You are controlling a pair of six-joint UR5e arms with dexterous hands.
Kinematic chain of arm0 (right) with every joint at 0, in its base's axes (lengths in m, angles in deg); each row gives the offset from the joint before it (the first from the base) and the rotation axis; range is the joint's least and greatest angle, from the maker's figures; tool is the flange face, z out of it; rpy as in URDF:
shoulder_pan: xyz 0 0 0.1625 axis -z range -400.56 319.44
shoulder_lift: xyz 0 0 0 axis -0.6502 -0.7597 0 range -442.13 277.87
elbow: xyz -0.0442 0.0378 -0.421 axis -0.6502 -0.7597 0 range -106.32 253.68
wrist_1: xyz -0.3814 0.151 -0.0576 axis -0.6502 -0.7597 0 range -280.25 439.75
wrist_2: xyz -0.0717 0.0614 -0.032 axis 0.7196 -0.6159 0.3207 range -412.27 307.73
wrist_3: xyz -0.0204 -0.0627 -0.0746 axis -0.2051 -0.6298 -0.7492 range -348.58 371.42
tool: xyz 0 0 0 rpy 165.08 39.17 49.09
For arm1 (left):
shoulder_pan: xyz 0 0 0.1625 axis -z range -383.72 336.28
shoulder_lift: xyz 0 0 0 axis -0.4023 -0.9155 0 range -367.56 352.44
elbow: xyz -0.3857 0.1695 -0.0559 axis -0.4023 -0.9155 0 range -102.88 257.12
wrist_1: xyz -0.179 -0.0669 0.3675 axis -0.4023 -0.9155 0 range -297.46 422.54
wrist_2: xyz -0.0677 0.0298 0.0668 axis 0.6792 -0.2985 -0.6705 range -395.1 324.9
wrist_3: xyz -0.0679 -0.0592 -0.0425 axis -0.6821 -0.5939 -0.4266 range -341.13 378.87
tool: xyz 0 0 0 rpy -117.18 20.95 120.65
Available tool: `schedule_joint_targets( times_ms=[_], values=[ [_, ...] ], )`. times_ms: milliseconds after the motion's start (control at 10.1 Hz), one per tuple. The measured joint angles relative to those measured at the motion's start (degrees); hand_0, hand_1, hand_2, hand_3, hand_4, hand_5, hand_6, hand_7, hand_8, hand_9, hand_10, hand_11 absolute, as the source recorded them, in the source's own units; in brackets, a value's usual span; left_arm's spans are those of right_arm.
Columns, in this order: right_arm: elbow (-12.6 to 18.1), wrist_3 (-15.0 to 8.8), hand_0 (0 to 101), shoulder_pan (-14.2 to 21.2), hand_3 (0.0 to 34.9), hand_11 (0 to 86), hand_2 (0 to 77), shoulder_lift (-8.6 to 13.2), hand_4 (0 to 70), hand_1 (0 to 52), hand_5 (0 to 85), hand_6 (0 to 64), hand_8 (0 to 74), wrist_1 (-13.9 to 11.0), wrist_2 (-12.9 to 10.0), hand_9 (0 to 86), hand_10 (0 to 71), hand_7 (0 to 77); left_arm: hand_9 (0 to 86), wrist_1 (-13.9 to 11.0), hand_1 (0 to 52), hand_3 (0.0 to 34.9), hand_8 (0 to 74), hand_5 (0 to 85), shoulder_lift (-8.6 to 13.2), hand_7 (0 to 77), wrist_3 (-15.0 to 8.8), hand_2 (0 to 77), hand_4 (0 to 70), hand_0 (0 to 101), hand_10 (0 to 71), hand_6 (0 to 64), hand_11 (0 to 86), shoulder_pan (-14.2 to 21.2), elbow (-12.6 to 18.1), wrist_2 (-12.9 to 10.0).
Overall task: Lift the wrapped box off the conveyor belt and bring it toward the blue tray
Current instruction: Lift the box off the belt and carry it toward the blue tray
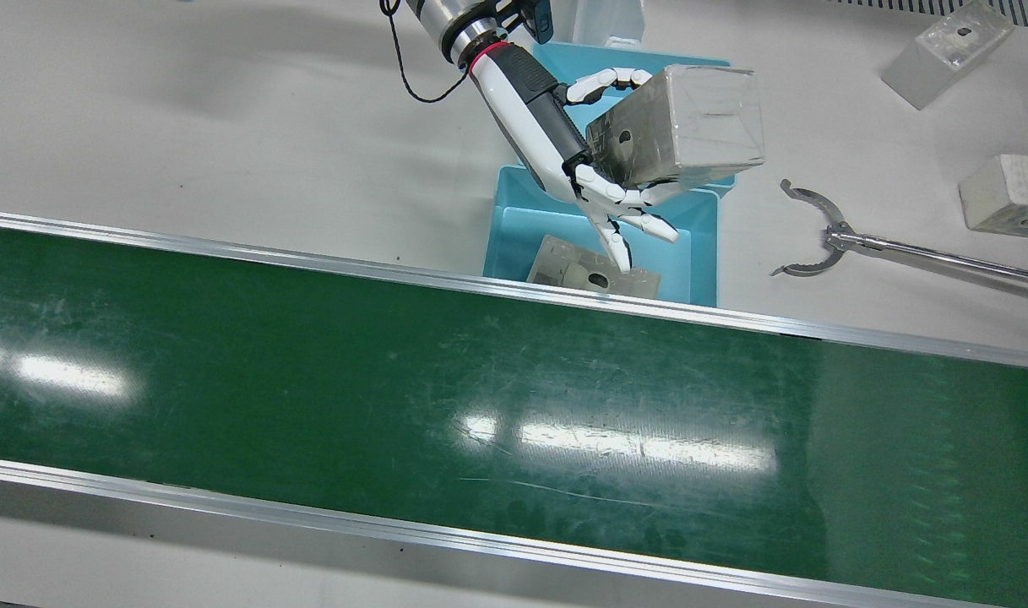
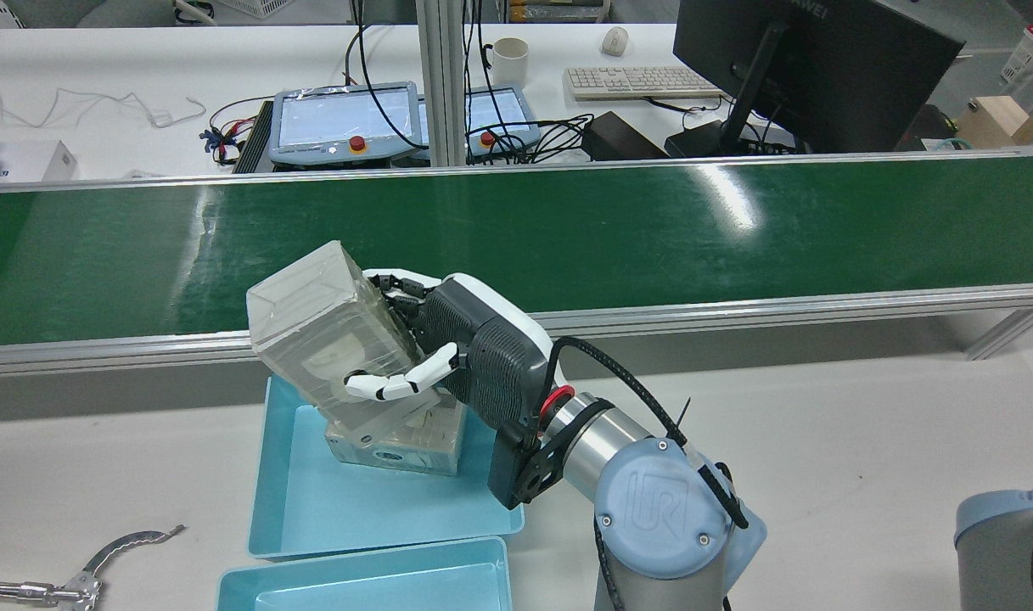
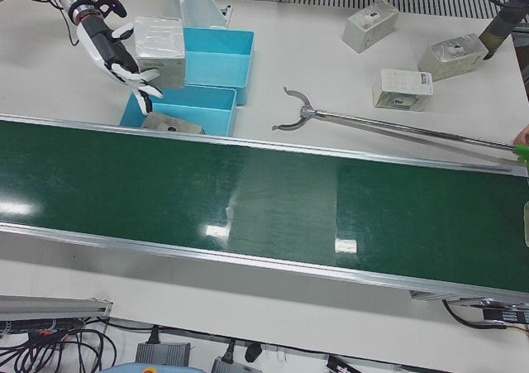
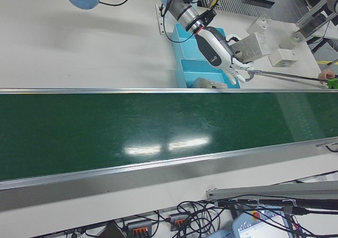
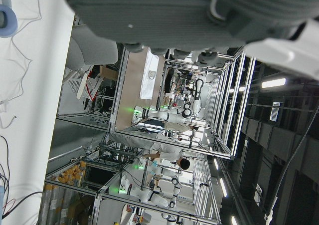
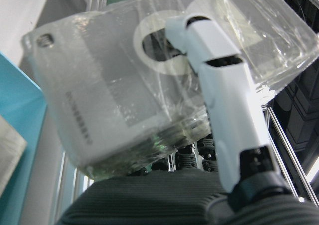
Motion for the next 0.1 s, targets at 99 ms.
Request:
schedule_joint_targets(
  times_ms=[99],
  values=[
    [0.7,-0.08,50,0.34,1.9,1.1,22.9,-0.28,17.5,16.9,27.3,6.5,0.0,-0.07,0.84,1.6,0.0,6.0,0.5,0.0,0.0,0.0,0.5,1.1,0.0,0.5,0.0,0.5,0.0,0,0.5,0.5,0.5,0.0,0.0,0.0]
  ],
)
